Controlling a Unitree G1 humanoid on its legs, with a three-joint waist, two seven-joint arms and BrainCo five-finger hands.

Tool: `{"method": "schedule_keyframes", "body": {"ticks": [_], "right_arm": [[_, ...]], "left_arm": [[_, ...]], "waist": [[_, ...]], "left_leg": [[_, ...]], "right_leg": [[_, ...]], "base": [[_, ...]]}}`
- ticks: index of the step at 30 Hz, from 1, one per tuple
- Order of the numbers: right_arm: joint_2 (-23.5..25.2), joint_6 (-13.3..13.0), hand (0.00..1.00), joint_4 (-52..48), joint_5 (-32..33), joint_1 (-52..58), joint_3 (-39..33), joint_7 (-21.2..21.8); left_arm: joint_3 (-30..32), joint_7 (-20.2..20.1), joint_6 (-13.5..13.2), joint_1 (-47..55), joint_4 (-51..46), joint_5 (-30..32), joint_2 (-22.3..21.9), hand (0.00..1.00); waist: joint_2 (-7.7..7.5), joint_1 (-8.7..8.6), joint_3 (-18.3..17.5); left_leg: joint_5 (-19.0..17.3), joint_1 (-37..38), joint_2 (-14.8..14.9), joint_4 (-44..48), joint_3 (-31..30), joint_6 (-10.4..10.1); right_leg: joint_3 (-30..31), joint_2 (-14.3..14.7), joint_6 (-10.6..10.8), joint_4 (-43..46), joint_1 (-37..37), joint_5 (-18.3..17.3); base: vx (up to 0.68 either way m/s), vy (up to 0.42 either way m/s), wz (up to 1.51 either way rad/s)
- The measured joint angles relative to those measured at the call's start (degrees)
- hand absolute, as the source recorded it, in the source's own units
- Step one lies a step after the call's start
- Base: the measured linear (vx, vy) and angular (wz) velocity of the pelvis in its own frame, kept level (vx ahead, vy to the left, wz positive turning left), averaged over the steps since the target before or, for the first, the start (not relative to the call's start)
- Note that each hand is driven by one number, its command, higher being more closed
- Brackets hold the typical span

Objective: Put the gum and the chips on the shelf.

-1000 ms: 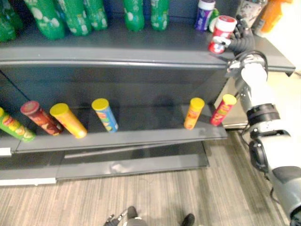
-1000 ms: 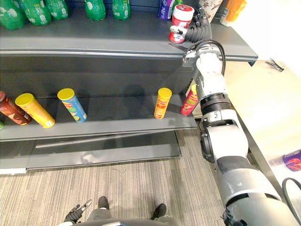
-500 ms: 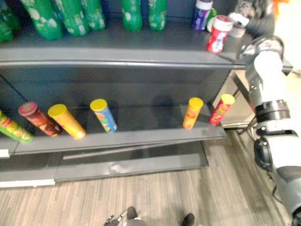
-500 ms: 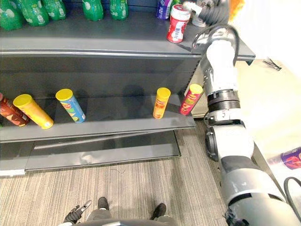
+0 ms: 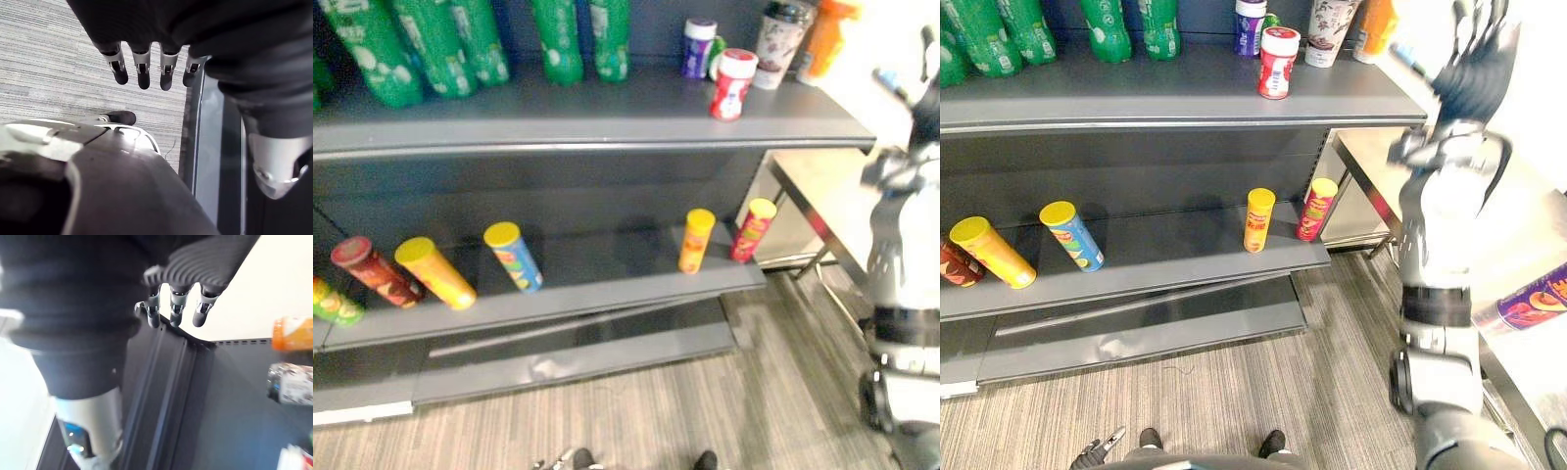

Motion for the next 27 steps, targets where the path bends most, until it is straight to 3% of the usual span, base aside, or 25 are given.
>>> {"method": "schedule_keyframes", "body": {"ticks": [4, 11, 15, 19, 22, 27], "right_arm": [[7.3, -0.24, 0.0, -9.81, 0.12, 19.14, 3.25, 5.93], [14.3, 0.91, 0.0, -4.28, 0.39, 37.81, 11.36, 13.45], [16.2, 3.41, 0.0, 9.42, -0.05, 42.85, 13.13, 14.87], [18.43, 5.93, 0.0, 31.04, -2.08, 42.56, 10.54, 15.07], [19.75, 6.03, 0.0, 43.51, -6.37, 40.85, 5.62, 12.13], [20.75, 6.08, 0.0, 62.0, -6.7, 38.2, -3.41, 7.49]], "left_arm": [[2.92, 0.2, 0.01, 0.89, -0.08, 0.52, -1.08, 0.0], [2.64, 0.14, -0.05, 1.33, 0.22, 1.9, -1.02, 0.0], [2.49, 0.19, -0.03, 1.49, 0.61, 1.91, -1.36, 0.0], [1.92, 0.19, -0.04, 1.46, 0.63, 1.92, -1.87, 0.0], [1.62, 0.3, -0.04, 1.43, 0.67, 1.91, -2.32, 0.0], [0.78, 1.3, -0.08, 1.15, 0.67, 1.83, -2.52, 0.0]], "waist": [[0.34, -0.64, -1.36], [0.76, -1.64, -1.88], [1.62, -1.65, -2.39], [2.67, -1.53, -2.75], [3.69, -1.5, -2.91], [4.32, -1.44, -2.97]], "left_leg": [[-0.27, -0.01, -0.09, 0.01, 0.52, -0.05], [-1.13, 0.04, -0.58, 0.01, 0.23, -0.25], [-1.57, 0.19, -1.24, 0.01, 0.3, 0.02], [-1.85, 0.85, -1.71, 0.01, 0.76, -0.1], [-2.12, 1.13, -1.82, 0.01, 1.15, -0.06], [-2.22, 1.54, -1.81, 0.01, 1.01, -0.21]], "right_leg": [[0.39, -0.03, 0.3, -0.02, -0.42, -0.21], [0.46, -0.87, 0.04, -0.02, -0.33, -0.45], [0.55, -1.52, 0.28, -0.04, -0.14, -0.3], [1.03, -1.84, 0.46, -0.04, 0.2, -0.19], [1.37, -1.84, 0.47, -0.04, 0.25, -0.2], [1.21, -1.8, 0.7, -0.03, 0.69, -0.38]], "base": [[0.03, 0.004, -0.06], [0.0, 0.002, -0.01], [0.03, 0.027, 0.01], [0.03, 0.021, -0.04], [0.04, 0.011, -0.06], [0.02, 0.004, 0.01]]}}
